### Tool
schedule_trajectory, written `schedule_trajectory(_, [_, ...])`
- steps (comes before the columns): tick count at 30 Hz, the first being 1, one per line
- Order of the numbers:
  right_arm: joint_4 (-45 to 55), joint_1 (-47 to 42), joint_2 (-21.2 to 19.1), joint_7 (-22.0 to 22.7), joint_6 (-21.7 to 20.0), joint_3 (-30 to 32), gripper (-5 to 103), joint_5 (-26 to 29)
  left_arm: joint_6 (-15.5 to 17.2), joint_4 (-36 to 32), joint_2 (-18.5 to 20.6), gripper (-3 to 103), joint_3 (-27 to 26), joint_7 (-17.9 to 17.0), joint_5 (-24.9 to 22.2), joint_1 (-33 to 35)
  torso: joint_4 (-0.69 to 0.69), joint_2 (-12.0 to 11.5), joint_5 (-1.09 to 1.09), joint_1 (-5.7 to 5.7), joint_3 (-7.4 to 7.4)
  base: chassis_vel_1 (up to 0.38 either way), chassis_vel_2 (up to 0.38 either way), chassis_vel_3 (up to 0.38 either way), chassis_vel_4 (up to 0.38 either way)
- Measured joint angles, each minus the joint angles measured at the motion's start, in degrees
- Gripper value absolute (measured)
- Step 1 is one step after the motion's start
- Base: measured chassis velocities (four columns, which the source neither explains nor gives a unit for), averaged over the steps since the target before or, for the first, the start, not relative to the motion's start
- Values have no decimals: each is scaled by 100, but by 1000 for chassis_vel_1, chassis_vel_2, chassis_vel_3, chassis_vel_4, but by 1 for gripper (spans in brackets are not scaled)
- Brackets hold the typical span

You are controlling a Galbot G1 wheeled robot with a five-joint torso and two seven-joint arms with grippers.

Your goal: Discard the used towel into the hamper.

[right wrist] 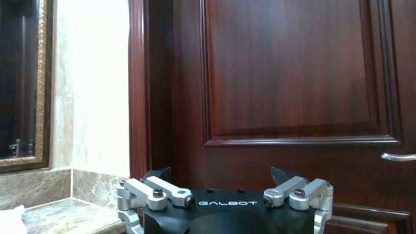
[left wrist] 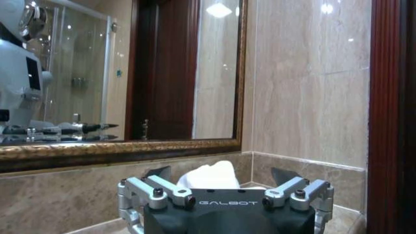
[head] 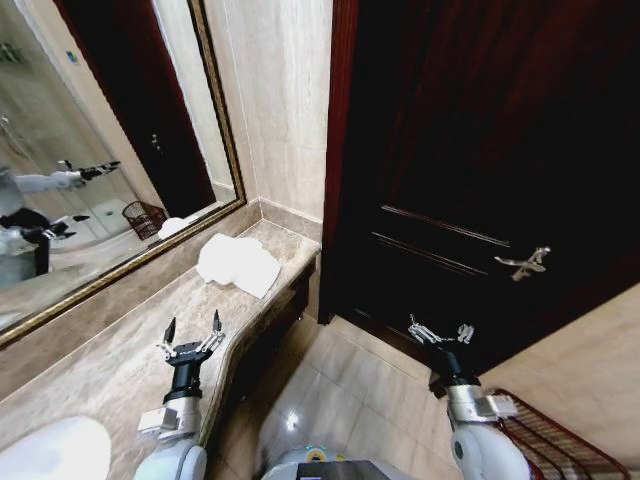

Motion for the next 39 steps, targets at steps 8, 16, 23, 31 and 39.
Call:
schedule_trajectory(8, [-9, -3, 12, -1, 2, -9, 100, 5, -3, 21, 12, 100, -19, -10, 2, -20, 0, 0, 0, -1, 0, -117, 107, 119, -114])
schedule_trajectory(16, [-70, 27, 8, 117, 137, -28, 100, -79, 251, 52, 62, 100, -67, -467, 12, -127, 1, 0, -1, 2, 0, -101, 107, 82, -111])
schedule_trajectory(23, [-118, 14, -52, 59, 155, -65, 100, -110, 659, 271, 556, 99, -217, -512, -657, -470, 1, 2, -1, -3, -1, -21, 13, 15, -11])
schedule_trajectory(31, [-121, -23, -102, 61, 160, -18, 100, -108, 868, 860, 1225, 99, -225, -440, -1380, -1148, 0, 2, -2, -3, -1, 0, 0, 0, 0])
schedule_trajectory(39, [-143, 13, -87, 66, 163, -39, 100, -199, 845, 1381, 1732, 96, -60, -201, -1798, -1769, 0, 1, -2, 0, 0, 0, 0, 0, 0])
